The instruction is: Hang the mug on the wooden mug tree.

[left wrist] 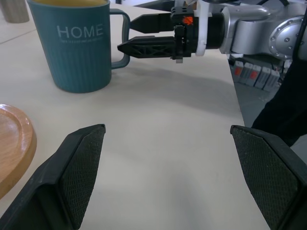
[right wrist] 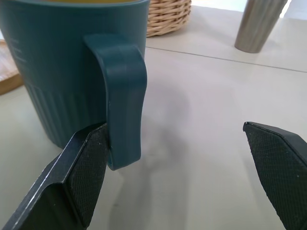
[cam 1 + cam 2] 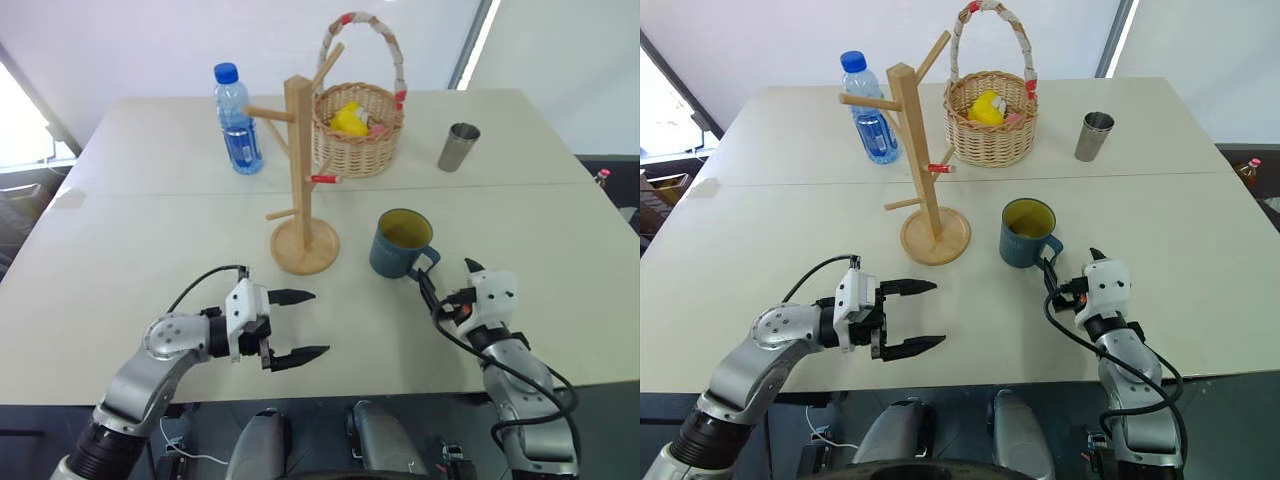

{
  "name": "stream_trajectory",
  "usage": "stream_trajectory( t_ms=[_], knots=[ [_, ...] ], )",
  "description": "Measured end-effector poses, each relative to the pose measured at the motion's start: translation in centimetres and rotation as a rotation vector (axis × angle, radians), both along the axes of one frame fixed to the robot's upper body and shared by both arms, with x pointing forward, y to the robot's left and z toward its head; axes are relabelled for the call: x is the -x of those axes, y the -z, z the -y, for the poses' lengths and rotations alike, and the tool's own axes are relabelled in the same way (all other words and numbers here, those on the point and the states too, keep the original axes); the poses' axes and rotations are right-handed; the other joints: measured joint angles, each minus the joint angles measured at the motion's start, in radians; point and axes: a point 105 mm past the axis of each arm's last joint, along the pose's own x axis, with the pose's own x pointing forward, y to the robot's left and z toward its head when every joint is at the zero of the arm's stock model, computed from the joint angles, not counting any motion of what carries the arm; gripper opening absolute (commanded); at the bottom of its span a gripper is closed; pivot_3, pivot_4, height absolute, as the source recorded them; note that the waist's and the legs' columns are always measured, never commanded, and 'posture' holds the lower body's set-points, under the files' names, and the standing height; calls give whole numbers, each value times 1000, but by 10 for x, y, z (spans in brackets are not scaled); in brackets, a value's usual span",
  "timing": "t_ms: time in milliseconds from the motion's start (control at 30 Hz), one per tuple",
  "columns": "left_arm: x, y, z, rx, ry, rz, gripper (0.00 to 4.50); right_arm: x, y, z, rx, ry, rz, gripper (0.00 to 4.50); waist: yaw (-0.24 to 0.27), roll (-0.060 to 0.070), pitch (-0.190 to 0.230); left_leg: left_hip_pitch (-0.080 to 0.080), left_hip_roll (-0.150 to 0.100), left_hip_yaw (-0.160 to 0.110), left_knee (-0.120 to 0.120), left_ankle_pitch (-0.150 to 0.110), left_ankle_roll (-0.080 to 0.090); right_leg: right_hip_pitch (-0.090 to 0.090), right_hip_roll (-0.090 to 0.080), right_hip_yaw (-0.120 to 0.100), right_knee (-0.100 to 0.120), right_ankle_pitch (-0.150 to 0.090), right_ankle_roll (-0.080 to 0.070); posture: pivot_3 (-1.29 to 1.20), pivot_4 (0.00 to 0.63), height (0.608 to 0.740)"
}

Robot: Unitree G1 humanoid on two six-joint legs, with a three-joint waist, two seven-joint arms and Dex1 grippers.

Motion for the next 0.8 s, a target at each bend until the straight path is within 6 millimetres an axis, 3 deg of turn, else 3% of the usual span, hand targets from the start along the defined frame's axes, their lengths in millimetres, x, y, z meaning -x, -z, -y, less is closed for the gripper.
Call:
stream_trajectory(
  t_ms=[433,533,733,767,800],
  knots=[
    [-1,2,0,3,-34,23,4500,-15,12,6,-35,49,-32,4470,-1,0,0,0,0,0,0,0,0,0,0,0,0,0,0,0,150,740],
    [-1,3,0,3,-41,21,4500,-19,11,2,-43,38,-25,3670,-1,0,0,0,0,0,0,0,0,0,0,0,0,0,0,0,150,740],
    [-2,3,-1,-1,-50,22,4500,-23,10,-5,-58,7,-12,499,0,0,0,0,0,0,0,0,0,0,0,0,1,0,0,0,150,740],
    [-3,3,-2,-3,-52,23,4500,-23,10,-5,-59,5,-7,48,0,0,0,0,0,0,0,0,0,0,0,0,0,0,0,0,150,740],
    [-3,3,-3,-7,-54,24,4500,-23,9,-6,-57,-4,-4,48,-1,0,0,0,0,0,0,0,0,0,0,0,0,0,0,0,150,740]
  ],
)
